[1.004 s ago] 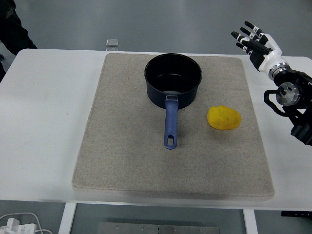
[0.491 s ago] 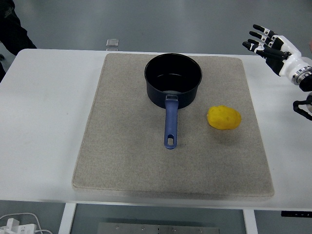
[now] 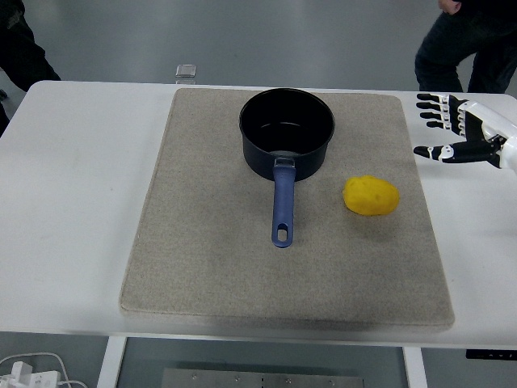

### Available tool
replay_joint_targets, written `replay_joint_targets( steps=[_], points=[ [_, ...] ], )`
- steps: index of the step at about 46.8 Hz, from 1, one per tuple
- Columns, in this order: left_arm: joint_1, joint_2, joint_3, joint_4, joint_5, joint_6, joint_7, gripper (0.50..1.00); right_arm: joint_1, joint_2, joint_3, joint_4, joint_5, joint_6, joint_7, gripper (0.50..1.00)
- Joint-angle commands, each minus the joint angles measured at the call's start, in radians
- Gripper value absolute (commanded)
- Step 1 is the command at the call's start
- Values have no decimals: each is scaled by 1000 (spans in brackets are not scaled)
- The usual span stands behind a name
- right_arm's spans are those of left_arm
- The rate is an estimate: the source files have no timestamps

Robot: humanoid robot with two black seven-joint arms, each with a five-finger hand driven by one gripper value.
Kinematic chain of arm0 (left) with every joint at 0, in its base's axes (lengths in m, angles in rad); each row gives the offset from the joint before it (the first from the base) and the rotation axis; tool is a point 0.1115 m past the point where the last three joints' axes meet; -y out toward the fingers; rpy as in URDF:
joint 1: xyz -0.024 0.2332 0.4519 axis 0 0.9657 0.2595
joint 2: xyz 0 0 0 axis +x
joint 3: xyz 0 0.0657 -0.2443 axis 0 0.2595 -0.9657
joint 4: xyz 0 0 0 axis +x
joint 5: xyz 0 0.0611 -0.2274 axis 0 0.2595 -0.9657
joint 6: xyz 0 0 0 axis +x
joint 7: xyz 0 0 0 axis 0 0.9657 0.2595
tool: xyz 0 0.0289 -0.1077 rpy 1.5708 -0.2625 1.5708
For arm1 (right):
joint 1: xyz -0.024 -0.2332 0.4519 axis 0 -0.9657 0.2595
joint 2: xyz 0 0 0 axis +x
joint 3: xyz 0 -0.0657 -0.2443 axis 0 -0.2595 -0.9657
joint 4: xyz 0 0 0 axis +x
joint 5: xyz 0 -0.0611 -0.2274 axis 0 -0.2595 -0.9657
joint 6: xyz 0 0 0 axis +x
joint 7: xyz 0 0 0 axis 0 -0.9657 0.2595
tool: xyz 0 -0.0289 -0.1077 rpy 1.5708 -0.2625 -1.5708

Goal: Put the potato in the blue pot

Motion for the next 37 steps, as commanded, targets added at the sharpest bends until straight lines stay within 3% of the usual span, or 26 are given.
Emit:
replay_joint_targets(
  steps=[1,9,23,37],
  points=[
    [0,0,0,0,0,0,0,999,0,-31,-2,42,-22,0,0,913],
    [0,0,0,4,0,0,0,999,-25,-68,-2,103,-78,-1,3,913],
    [0,0,0,-2,0,0,0,999,-69,-48,-3,140,-161,-54,15,913],
    [0,0,0,-2,0,0,0,999,-74,-32,-31,141,-199,-61,46,913]
  ],
)
